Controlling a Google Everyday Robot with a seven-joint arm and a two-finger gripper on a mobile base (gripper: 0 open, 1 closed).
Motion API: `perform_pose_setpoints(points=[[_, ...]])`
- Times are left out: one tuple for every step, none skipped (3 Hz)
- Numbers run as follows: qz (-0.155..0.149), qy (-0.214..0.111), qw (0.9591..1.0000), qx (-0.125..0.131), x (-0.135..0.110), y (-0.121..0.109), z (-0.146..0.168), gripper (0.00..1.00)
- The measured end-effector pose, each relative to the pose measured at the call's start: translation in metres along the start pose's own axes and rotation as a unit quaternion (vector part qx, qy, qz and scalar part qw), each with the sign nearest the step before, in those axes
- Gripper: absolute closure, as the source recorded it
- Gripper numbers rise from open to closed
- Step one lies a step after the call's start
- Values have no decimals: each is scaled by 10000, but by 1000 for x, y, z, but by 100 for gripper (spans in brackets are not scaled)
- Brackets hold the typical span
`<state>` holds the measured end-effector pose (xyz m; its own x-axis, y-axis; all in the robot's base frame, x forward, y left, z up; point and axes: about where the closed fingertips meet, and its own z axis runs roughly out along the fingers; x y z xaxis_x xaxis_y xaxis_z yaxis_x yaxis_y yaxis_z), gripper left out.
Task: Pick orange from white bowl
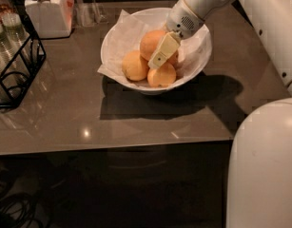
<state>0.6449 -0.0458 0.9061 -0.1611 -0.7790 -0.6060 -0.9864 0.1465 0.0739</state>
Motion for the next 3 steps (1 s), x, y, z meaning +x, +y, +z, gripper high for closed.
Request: perform_pose_setpoints(points=[[0, 0, 10000, 0, 0, 0, 0, 64], [0, 0, 10000, 0, -4, 4, -6, 89], [-2, 0, 10000, 3, -6, 5, -8, 100]])
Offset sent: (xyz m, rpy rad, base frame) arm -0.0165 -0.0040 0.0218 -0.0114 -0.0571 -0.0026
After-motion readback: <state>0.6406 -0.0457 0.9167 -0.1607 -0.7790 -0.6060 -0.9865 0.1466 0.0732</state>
